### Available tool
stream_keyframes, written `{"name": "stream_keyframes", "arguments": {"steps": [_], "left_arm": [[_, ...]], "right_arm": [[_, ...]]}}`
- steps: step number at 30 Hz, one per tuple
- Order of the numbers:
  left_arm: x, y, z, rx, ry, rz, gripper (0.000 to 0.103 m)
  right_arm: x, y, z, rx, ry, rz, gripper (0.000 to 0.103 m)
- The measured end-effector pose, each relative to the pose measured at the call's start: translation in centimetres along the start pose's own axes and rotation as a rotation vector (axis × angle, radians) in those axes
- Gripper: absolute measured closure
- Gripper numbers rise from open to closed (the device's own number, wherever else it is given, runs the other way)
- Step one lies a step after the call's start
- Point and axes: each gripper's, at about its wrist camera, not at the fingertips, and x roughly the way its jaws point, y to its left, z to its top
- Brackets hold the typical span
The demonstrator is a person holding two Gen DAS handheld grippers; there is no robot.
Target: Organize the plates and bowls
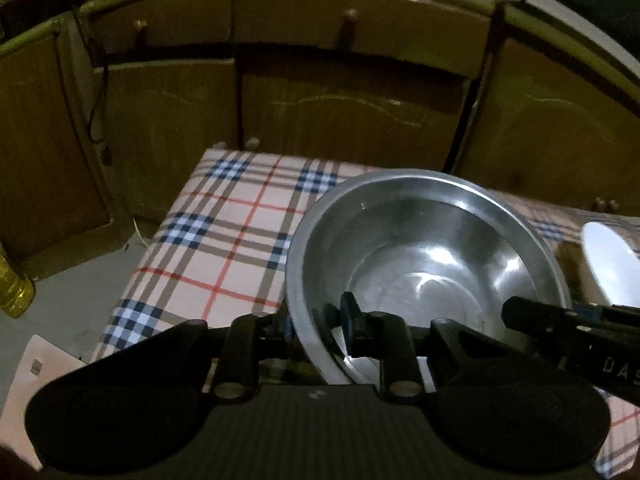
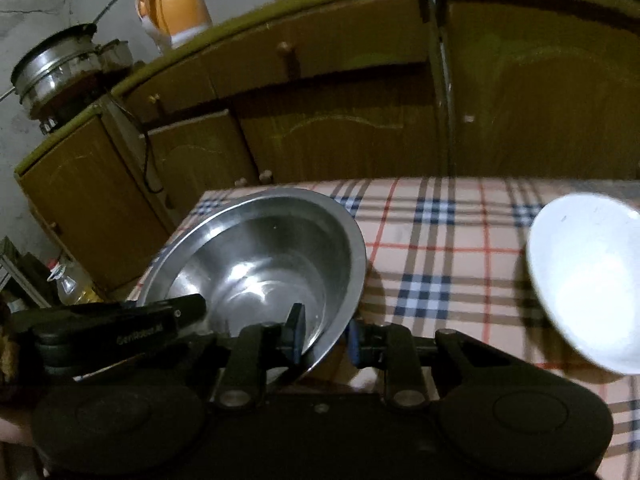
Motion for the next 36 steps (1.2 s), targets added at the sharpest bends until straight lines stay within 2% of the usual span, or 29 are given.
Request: {"name": "stream_keyframes", "arguments": {"steps": [8,17,25,36], "left_arm": [[-7.8,-2.9,-0.1,0.044,-0.084,0.025,0.079],[-14.8,-6.0,-1.5,0.081,-0.151,0.028,0.079],[-18.5,-8.2,-3.1,0.092,-0.175,-0.004,0.079],[-21.3,-10.4,-5.3,0.11,-0.19,-0.038,0.078]], "right_arm": [[-7.0,0.7,-0.1,-0.039,-0.074,-0.011,0.075],[-16.1,1.2,-1.8,-0.059,-0.146,-0.037,0.074],[-22.0,1.3,-3.6,-0.066,-0.189,-0.076,0.074],[-27.1,0.4,-6.1,-0.055,-0.226,-0.118,0.074]]}}
